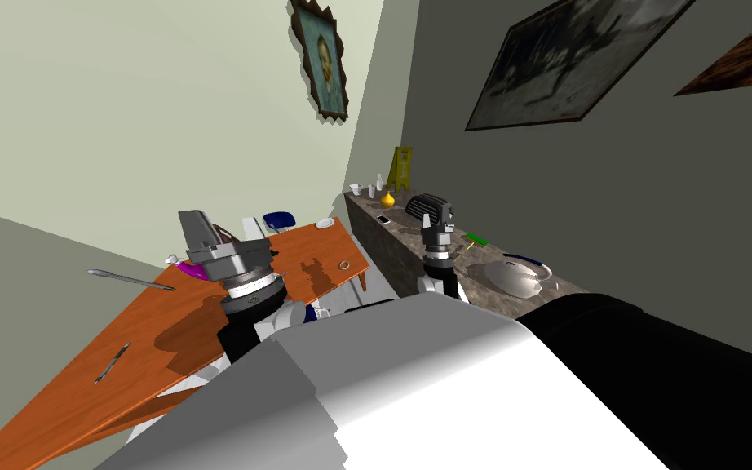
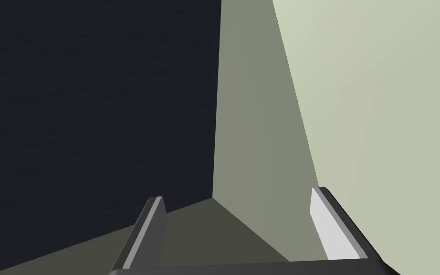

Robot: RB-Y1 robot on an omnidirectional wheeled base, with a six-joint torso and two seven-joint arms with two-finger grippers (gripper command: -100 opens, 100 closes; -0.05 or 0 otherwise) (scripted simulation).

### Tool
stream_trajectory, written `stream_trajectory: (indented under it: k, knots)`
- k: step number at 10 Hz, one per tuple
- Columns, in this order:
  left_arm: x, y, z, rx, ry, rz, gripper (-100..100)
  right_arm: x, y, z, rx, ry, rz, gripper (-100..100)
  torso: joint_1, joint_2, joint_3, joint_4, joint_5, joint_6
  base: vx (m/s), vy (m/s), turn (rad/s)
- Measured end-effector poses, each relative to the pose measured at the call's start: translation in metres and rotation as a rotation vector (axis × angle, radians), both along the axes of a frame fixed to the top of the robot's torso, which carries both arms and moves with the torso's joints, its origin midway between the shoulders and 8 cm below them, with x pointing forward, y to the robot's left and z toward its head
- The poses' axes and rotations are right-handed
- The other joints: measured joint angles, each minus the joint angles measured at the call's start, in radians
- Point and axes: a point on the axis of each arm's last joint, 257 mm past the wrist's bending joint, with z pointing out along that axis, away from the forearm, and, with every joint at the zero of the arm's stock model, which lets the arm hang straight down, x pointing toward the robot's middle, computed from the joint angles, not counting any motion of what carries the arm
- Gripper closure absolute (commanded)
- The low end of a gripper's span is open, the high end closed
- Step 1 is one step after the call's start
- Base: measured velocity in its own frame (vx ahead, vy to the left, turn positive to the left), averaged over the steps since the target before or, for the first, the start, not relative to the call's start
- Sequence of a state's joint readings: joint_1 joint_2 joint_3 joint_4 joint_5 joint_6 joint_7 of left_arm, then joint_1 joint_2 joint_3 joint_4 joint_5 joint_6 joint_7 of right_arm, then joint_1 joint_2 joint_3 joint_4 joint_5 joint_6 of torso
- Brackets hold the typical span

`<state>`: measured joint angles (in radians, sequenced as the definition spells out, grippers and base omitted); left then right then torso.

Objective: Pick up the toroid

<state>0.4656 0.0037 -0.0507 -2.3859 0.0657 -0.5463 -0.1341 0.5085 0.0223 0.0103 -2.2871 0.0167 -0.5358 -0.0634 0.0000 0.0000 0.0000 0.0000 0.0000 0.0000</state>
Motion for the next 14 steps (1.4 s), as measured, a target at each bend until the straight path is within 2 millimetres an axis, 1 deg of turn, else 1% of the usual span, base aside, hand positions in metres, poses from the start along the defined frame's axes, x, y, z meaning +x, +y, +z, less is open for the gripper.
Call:
stream_trajectory:
  k: [1, 4, 6, 9, 10, 11, 12, 14]
  knots:
    - [0.009, -0.001, -0.005, 0.008, 0.025, -0.020, -100, 0.000, 0.000, 0.000, 0.000, 0.000, 0.000, 0, 0.000, -0.001, 0.000, 0.000, 0.000, 0.000, 0.015, -0.014, 0.008]
    - [0.037, -0.006, -0.032, 0.008, 0.125, -0.078, -100, 0.000, 0.000, 0.000, 0.000, 0.000, 0.000, 0, -0.001, -0.001, -0.001, 0.000, 0.000, 0.000, 0.013, -0.014, 0.007]
    - [0.053, -0.009, -0.045, -0.001, 0.165, -0.099, -100, 0.000, 0.000, 0.000, 0.000, 0.000, 0.000, 0, -0.001, -0.001, -0.001, 0.000, 0.000, 0.000, 0.010, -0.013, 0.009]
    - [0.089, -0.007, -0.080, -0.037, 0.285, -0.150, -100, 0.000, 0.000, 0.000, 0.000, 0.000, 0.000, 0, -0.001, -0.002, -0.001, 0.000, 0.000, 0.000, 0.019, -0.018, 0.010]
    - [0.095, -0.007, -0.089, -0.047, 0.314, -0.160, -100, 0.000, 0.000, 0.000, 0.000, 0.000, 0.000, 0, -0.001, -0.002, -0.001, 0.000, 0.000, 0.000, 0.012, -0.014, 0.012]
    - [0.107, -0.009, -0.100, -0.059, 0.348, -0.172, -100, 0.000, 0.000, 0.000, 0.000, 0.000, 0.000, 0, -0.001, -0.002, -0.001, 0.000, 0.000, 0.000, 0.018, -0.021, 0.010]
    - [0.117, -0.005, -0.111, -0.075, 0.387, -0.186, -100, 0.000, 0.000, 0.000, 0.000, 0.000, 0.000, 0, -0.001, -0.002, -0.001, 0.000, 0.000, 0.000, 0.014, -0.014, 0.009]
    - [0.135, -0.009, -0.132, -0.104, 0.455, -0.207, -100, 0.000, 0.000, 0.000, 0.000, 0.000, 0.000, 0, -0.001, -0.002, -0.001, 0.000, 0.000, 0.000, 0.014, -0.012, 0.007]
